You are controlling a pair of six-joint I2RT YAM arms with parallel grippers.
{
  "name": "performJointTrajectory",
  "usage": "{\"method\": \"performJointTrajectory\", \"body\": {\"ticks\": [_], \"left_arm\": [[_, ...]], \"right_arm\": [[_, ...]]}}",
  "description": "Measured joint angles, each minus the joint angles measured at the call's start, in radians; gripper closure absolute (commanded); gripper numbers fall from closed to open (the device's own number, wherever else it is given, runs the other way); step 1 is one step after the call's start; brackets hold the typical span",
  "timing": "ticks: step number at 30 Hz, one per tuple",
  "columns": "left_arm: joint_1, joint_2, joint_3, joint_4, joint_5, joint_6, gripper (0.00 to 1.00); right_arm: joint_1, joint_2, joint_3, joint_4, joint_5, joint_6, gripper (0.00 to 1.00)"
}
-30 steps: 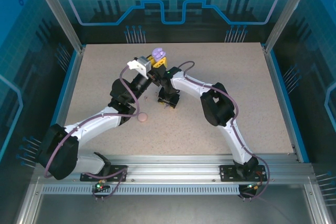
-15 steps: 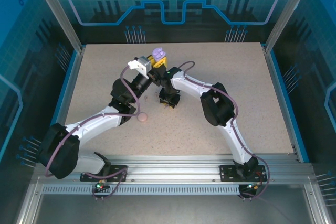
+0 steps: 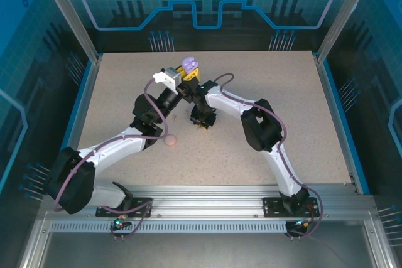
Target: Insert wireless bluetooth earbuds into charging case
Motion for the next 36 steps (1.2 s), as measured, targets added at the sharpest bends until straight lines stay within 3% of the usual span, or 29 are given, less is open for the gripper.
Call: {"method": "performJointTrajectory", "body": {"ticks": [13,20,29,36], "left_arm": [[0.0,0.003,0.0,-0.006,0.0,-0.019,1.0],[0.0,0.005,0.001,-0.011,0.0,-0.023,1.0],[0.0,0.006,0.016,-0.015,0.0,-0.023,1.0],[0.0,0.006,0.017,-0.02,0.0,-0.023,1.0]], "right_arm": [[-0.022,-0.138,-0.154,0.059,0.054,-0.157,0.87],[-0.091,-0.218,-0.297,0.092,0.037,-0.334,0.87],[-0.156,-0.219,-0.262,0.045,-0.021,-0.633,0.89],[-0.16,-0.221,-0.298,0.042,-0.006,-0.704,0.89]]}}
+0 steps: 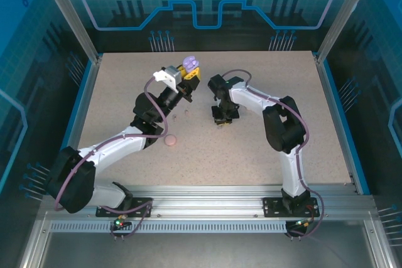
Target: Insert wireless bluetooth earbuds into charging case
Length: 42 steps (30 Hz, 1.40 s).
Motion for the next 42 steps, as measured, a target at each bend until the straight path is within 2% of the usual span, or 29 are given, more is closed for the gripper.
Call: {"method": "performJointTrajectory", "body": {"ticks": [10,27,34,42], "left_arm": [[0.0,0.0,0.0,-0.003,0.0,0.0,1.0],[0.0,-0.02,-0.053,-0.028,0.0,0.006,1.0],[0.0,-0.021,-0.101,-0.047,0.002,0.029,1.0],[0.0,0.019,-0.119,-0.051,0.078,0.059,1.0]], "right_arm": [[-0.009,-0.07,-0.107,0.029,0.071,-0.003,0.89],[-0.085,-0.439,-0.197,0.07,0.175,0.001,0.88],[-0.092,-0.589,-0.171,0.059,0.183,-0.015,0.88],[-0.091,-0.642,-0.031,0.042,0.171,-0.046,0.87]]}}
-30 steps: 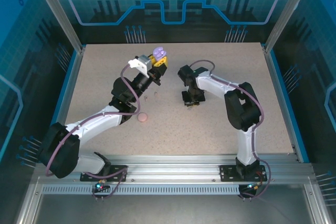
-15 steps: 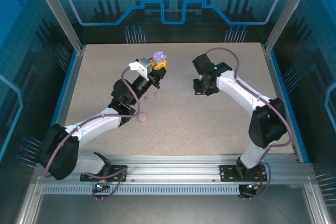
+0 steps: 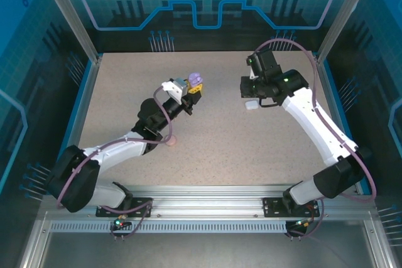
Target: Insert wireless bluetooth earbuds into charging case
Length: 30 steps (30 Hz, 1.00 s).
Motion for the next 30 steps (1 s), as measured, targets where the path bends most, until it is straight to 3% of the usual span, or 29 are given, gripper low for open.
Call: {"method": "performJointTrajectory", "body": {"ticks": [15,30], "left_arm": [[-0.026,0.156,0.01,-0.056,0.096,0.071,1.0],[-0.05,0.16,0.089,-0.136,0.152,0.196,1.0]], "right_arm": [[0.096,-0.003,0.152,-0.019,-0.047,-0.046,0.87],[0.195,0.052,0.162,-0.03,-0.068,-0.123,0.87]]}}
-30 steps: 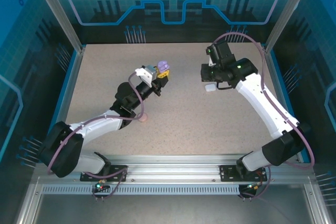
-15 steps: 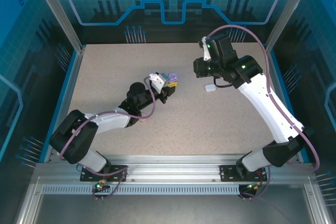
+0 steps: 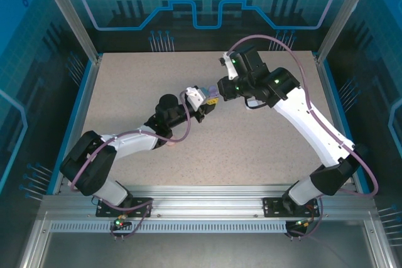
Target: Insert wireless bluetooth earbuds into charging case
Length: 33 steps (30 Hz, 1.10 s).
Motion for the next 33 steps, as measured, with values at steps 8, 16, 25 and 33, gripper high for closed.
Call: {"method": "performJointTrajectory", "body": {"ticks": [8,16,25,33], "left_arm": [[-0.001,0.0,0.013,-0.019,0.009,0.026,1.0],[-0.002,0.0,0.013,-0.026,0.011,0.036,1.0],[-0.005,-0.001,0.013,-0.026,0.011,0.036,1.0],[-0.005,-0.002,0.013,-0.026,0.011,0.036,1.0]], "right_arm": [[0.004,0.016,0.0,-0.007,0.027,-0.031,0.87],[0.004,0.037,0.0,-0.007,0.043,-0.047,0.88],[0.015,0.055,0.0,-0.007,0.043,-0.048,0.88],[0.015,0.068,0.0,-0.007,0.048,-0.051,0.88]]}}
